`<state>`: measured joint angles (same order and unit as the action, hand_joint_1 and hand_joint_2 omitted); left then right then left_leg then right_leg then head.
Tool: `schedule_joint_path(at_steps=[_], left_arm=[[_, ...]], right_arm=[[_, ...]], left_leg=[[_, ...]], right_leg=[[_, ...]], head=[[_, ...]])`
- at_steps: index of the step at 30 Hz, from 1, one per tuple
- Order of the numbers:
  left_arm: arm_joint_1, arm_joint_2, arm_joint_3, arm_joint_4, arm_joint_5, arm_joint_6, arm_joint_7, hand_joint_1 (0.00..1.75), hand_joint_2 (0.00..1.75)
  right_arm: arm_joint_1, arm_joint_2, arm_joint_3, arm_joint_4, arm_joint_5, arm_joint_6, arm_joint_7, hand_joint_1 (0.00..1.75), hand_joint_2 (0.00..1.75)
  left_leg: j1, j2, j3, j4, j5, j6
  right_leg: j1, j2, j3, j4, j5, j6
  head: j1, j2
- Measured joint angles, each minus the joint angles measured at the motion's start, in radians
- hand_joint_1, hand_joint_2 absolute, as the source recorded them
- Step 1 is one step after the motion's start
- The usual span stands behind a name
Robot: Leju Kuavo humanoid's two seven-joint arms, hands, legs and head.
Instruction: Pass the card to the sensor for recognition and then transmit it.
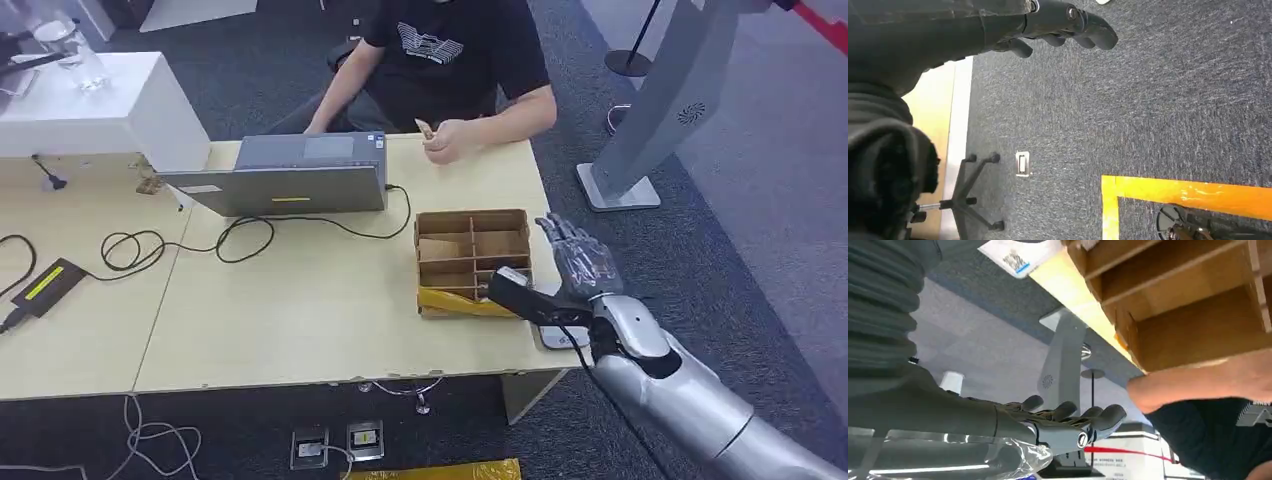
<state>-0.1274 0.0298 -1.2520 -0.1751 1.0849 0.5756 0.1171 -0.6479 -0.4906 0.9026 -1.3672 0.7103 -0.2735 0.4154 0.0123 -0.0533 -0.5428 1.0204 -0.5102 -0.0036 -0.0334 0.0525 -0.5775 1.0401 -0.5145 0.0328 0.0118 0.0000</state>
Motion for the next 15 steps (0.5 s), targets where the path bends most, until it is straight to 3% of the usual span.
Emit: schedule_joint_path(at_steps=[15], left_arm=[[0.0, 0.001, 0.0, 0.0, -0.003, 0.0, 0.0, 0.0, 0.0]], right_arm=[[0.032, 0.002, 0.001, 0.0, -0.021, -0.01, -0.032, 0.0, 1.75]], left_leg=[[0.0, 0.0, 0.0, 0.0, 0.0, 0.0]], right_leg=[[0.0, 0.0, 0.0, 0.0, 0.0, 0.0]], head=[[0.0, 0.0]])
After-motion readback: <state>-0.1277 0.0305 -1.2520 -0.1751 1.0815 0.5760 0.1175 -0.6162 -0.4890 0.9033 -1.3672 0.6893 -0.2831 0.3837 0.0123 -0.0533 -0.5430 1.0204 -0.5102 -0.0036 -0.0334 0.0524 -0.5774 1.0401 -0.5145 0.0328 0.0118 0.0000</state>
